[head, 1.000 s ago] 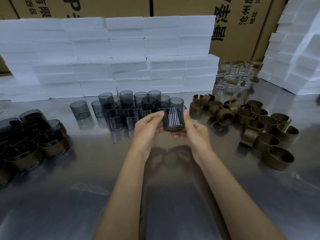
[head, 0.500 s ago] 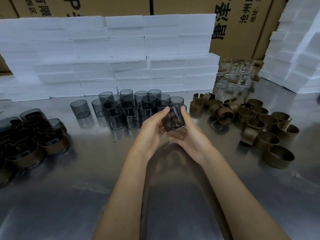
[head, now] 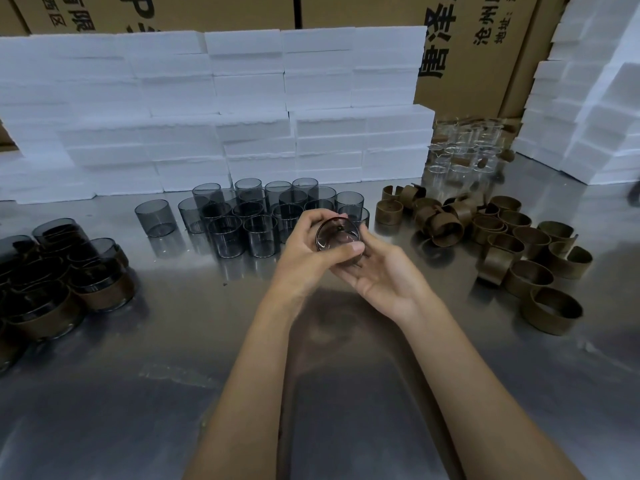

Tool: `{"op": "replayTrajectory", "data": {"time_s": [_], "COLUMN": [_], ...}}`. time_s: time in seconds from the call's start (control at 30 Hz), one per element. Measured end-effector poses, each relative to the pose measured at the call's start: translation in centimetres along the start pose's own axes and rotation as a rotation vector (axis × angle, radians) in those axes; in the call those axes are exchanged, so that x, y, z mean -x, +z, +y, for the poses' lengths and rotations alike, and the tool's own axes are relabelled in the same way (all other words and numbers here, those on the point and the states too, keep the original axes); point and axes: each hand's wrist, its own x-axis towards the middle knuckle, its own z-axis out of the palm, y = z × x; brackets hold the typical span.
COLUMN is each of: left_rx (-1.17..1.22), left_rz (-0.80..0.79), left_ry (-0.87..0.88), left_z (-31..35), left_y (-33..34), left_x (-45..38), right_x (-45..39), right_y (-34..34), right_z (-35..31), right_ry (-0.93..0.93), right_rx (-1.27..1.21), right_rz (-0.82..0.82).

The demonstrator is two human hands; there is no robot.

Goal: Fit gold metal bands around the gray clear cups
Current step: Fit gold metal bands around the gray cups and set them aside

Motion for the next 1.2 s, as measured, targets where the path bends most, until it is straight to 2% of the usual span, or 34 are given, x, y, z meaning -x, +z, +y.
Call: {"op": "replayTrajectory", "data": {"time_s": [0.2,0.5,0.63,0.83,0.93,1.03,1.2], "left_rx": [0.03,0.126,0.05,0.047,0.009,-0.052,-0.106], "left_rz": [0.201,0.283,0.174,-0.15,-0.219,-0.172,0.091], "left_ry": [0.027,-0.031,-0.061,-0.101,-0.083,-0.052,-0.006], "left_z": [-0.3,-0.2,-0.1,0.2,0.2,0.2,-0.6], "left_y": [1.1,1.3,0.8,0.3,0.4,0.8,2.1], "left_x": [-0.1,-0.2,-0.2,0.0,0.3,0.4,0.2], "right_x": [-0.2,-0.2,-0.1,0.1,0.3,0.4,0.3], "right_y": [0.0,-0.1,-0.5,-0.8,-0.8,-0.6,0.1], "right_z": [0.3,0.5,0.1,-0.6,-0.6,-0.6,-0.2], "right_ry": [0.017,0.019,0.009,-0.019,-0.023,-0.033,-0.046], "right_rx": [0.053,0.04,0.037,-0.045,-0.045,-0.043,-0.014], "right_rz": [0.013,0.08,0.106,0.13,0.134,0.145,0.126]}}
